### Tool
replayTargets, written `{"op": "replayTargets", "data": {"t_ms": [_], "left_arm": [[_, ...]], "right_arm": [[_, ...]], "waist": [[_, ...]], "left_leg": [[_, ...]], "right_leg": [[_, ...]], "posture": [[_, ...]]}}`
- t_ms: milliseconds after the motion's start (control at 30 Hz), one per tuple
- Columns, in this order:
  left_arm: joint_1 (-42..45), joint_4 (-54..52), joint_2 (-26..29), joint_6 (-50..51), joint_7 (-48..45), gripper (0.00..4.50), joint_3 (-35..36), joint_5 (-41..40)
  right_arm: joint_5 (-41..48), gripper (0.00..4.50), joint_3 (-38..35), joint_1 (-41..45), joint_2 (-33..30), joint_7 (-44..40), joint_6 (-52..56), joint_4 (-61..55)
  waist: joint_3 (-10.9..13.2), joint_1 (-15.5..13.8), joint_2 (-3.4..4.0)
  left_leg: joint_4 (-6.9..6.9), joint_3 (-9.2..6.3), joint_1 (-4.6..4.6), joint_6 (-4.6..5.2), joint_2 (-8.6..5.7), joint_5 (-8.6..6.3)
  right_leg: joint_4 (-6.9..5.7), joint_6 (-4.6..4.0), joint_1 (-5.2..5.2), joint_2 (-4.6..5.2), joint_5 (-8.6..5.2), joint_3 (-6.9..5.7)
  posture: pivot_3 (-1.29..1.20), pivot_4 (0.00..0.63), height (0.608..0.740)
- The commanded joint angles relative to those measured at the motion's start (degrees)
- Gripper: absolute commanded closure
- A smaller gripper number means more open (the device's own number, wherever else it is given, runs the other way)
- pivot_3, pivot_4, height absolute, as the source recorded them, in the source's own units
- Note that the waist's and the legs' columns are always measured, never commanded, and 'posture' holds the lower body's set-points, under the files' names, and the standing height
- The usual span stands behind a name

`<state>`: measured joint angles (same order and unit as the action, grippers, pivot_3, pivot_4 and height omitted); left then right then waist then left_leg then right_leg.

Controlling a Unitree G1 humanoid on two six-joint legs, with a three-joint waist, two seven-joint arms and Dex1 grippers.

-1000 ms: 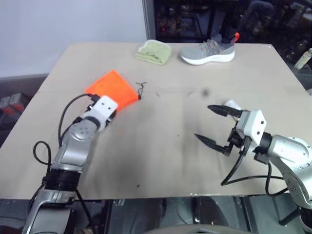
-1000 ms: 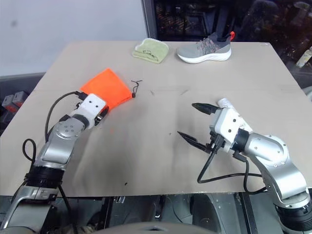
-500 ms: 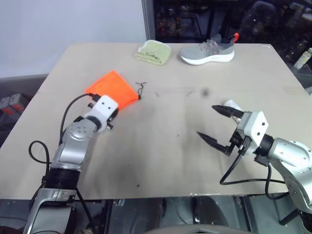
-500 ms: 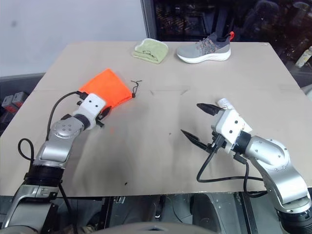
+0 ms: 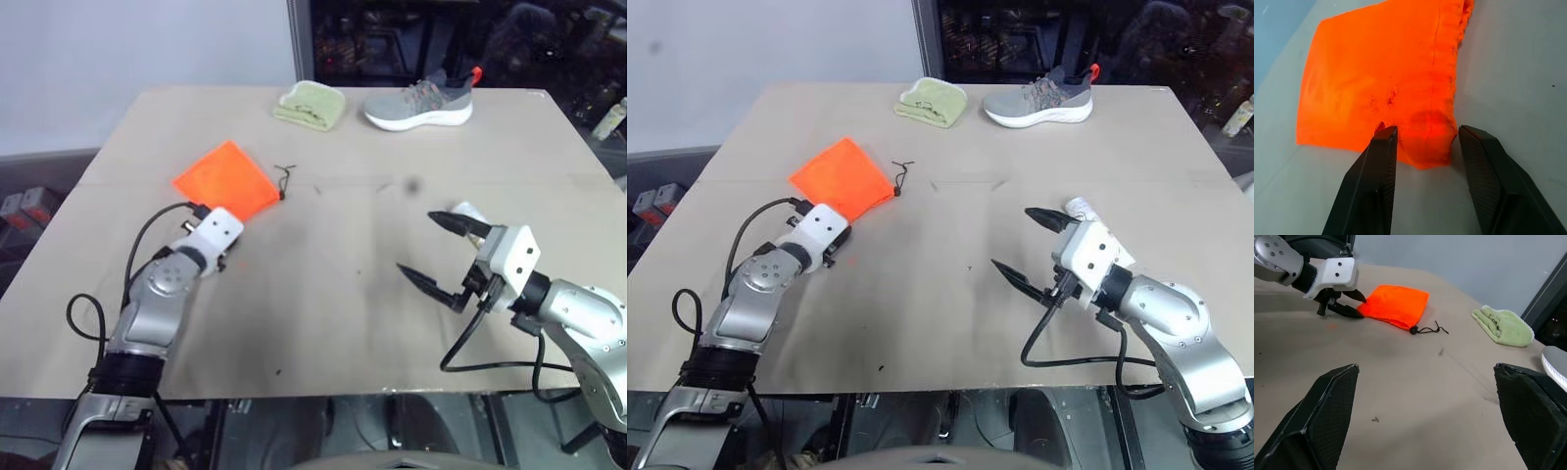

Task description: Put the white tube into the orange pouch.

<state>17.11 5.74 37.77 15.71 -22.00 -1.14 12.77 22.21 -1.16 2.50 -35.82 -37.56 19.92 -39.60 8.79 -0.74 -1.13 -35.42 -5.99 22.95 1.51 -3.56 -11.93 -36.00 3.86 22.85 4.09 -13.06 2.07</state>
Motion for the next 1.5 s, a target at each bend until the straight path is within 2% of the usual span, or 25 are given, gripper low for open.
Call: {"op": "replayTargets", "data": {"t_ms": [33,167,200,233,267,333,367,567,933,1100,1300,1333,1500], "left_arm": [[1.1,-0.1,-0.3,-0.9,1.1,2.45,-0.5,1.4],[0.6,-3.2,-1.4,0.4,-1.8,2.45,0.0,-1.2],[0.2,-4.1,-1.4,0.8,-1.8,1.94,0.6,-1.4],[-0.1,-4.3,-1.0,1.2,-1.6,1.78,1.1,-1.3],[-0.3,-4.3,-0.6,1.2,-1.2,1.33,1.4,-0.9],[-0.7,-4.6,-0.6,1.5,-0.7,0.20,2.1,-0.8],[-0.8,-5.0,-0.8,1.6,-0.7,0.04,2.3,-1.0],[-1.5,-5.9,-1.0,2.2,1.3,0.04,0.4,2.4],[4.1,4.1,-1.9,-0.5,7.5,0.04,0.5,5.0],[6.1,6.3,-2.4,-2.5,6.6,1.26,0.6,3.5],[5.0,3.8,-2.2,-4.1,4.2,4.18,2.5,-0.1],[4.9,3.2,-2.0,-4.2,3.7,4.45,2.9,-0.7],[4.7,0.0,-2.1,-2.9,0.2,4.45,4.4,-5.0]], "right_arm": [[1.0,0.00,-0.8,-0.1,0.2,0.3,0.0,-2.7],[2.7,0.00,-0.7,-0.1,0.3,-0.2,0.7,-3.1],[2.7,0.00,-0.7,-0.1,0.3,-0.1,0.6,-3.1],[2.7,0.00,-0.8,0.0,0.3,-0.1,0.7,-3.1],[2.6,0.00,-0.8,0.1,0.3,0.0,0.7,-3.0],[2.5,0.00,-0.7,0.0,0.4,0.1,0.6,-3.0],[2.4,0.00,-0.6,0.0,0.4,0.1,0.5,-2.9],[2.0,0.00,-0.3,0.0,0.7,0.4,0.4,-3.0],[1.1,0.00,-0.5,-0.8,0.8,1.2,0.3,-3.5],[1.0,0.00,-0.7,-1.0,0.8,1.3,0.4,-3.6],[0.9,0.00,-0.8,-1.3,0.7,1.5,0.5,-3.8],[0.9,0.00,-0.8,-1.4,0.7,1.6,0.5,-3.9],[1.0,0.00,-0.6,-1.5,0.8,1.7,0.6,-3.6]], "waist": [[0.0,0.0,0.00],[0.0,0.0,0.00],[0.0,0.0,0.00],[0.0,0.0,0.00],[0.0,0.0,0.00],[0.0,0.0,0.00],[0.0,0.1,0.01],[0.0,0.0,0.01],[0.0,0.1,0.00],[0.0,0.1,-0.01],[0.0,0.1,-0.01],[0.0,0.1,-0.01],[0.0,0.1,-0.01]], "left_leg": [[0.00,0.00,0.00,0.00,0.00,0.00],[0.00,0.00,0.00,0.00,0.00,0.00],[0.00,0.00,0.00,0.00,0.00,0.00],[-0.01,0.00,0.00,0.00,0.00,0.00],[-0.01,0.00,0.00,0.00,0.00,0.00],[-0.01,0.00,-0.02,0.00,0.01,0.00],[-0.01,0.00,-0.03,0.00,0.01,0.00],[-0.01,0.02,-0.04,0.00,0.01,0.00],[-0.11,0.02,-0.11,-0.01,0.00,0.01],[-0.16,0.03,-0.11,-0.01,-0.01,0.01],[-0.18,0.02,-0.09,-0.01,-0.02,0.01],[-0.18,0.02,-0.09,-0.01,-0.02,0.01],[-0.19,0.02,-0.08,-0.01,-0.01,0.01]], "right_leg": [[0.00,0.00,0.00,0.00,0.00,0.00],[0.00,0.00,-0.01,0.00,0.00,0.00],[0.00,0.00,-0.01,0.00,0.00,0.00],[0.00,0.00,-0.01,0.00,0.00,0.00],[0.00,0.00,-0.01,0.01,0.00,0.00],[-0.01,0.00,-0.01,-0.01,0.00,0.00],[-0.03,0.00,-0.01,-0.01,0.00,0.00],[-0.04,0.00,-0.02,-0.01,0.00,0.02],[-0.24,0.00,-0.04,-0.04,0.00,0.03],[-0.27,0.00,-0.04,-0.04,0.00,0.03],[-0.27,0.00,-0.03,-0.02,0.00,0.03],[-0.28,0.00,-0.03,-0.02,0.00,0.03],[-0.28,0.00,-0.03,-0.01,0.00,0.04]], "posture": [[0.00,0.150,0.740],[0.00,0.150,0.740],[0.00,0.150,0.740],[0.00,0.150,0.740],[0.00,0.150,0.740],[0.00,0.150,0.740],[0.00,0.150,0.740],[0.00,0.150,0.740],[0.00,0.150,0.740],[0.00,0.150,0.740],[0.00,0.150,0.740],[0.00,0.150,0.740],[0.00,0.150,0.740]]}}
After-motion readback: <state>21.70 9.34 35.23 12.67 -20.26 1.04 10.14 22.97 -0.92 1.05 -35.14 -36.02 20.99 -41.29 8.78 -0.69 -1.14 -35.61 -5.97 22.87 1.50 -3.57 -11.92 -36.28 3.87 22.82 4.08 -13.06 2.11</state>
